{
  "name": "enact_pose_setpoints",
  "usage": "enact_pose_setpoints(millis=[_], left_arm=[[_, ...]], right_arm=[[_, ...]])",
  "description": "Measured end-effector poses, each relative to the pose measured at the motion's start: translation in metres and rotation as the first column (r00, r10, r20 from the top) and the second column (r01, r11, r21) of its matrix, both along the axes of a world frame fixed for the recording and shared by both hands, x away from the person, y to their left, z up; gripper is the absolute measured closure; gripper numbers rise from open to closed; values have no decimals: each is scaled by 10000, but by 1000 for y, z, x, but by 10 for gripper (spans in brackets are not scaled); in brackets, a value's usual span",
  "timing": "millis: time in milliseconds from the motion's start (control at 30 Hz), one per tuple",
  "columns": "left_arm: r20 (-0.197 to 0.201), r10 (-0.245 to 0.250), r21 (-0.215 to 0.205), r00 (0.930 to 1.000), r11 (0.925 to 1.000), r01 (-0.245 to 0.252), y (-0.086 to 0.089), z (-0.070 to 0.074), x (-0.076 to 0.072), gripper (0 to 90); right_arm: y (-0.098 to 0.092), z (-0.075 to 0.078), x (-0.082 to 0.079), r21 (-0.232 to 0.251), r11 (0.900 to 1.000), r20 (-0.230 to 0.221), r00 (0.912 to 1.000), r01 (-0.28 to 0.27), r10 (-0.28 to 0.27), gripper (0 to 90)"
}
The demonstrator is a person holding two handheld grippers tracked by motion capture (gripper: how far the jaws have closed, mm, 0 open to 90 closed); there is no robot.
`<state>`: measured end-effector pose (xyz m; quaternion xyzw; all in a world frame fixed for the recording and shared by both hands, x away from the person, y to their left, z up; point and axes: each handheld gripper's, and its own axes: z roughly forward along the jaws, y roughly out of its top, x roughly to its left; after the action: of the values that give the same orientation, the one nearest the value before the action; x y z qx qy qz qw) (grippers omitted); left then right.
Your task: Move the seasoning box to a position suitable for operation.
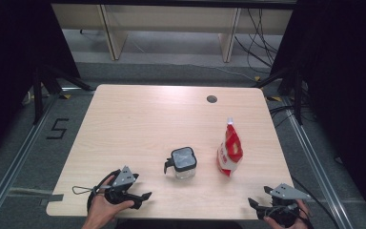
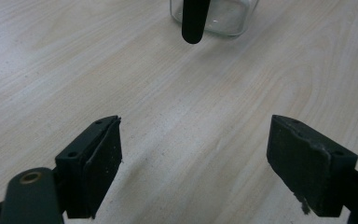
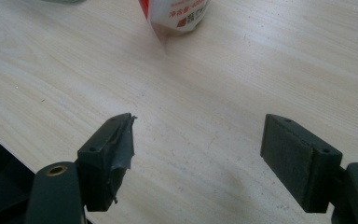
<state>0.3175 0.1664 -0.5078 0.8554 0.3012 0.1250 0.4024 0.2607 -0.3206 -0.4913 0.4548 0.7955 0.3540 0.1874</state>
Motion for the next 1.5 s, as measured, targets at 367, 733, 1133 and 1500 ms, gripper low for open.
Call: enact_pose_setpoints(millis=[367,733,1133,1500], left_arm=[[-149,207,-428,9997,9989,-213,-8,-1,5,183],[54,433,-1829,9990,9822,-415,-17,7,21,226],[824,-93,-1668,9966,9857,230,-40,13,33,459],[1105,-273,-1594,9935,9862,448,-56,10,44,620]], right_arm=[[0,0,0,16,10000,44,10000,-11,11,266],[0,0,1,35,10000,86,9999,-71,71,266],[2,-1,1,122,9999,-25,10000,-93,94,266],[2,-1,1,60,9999,-66,9999,-140,141,265]])
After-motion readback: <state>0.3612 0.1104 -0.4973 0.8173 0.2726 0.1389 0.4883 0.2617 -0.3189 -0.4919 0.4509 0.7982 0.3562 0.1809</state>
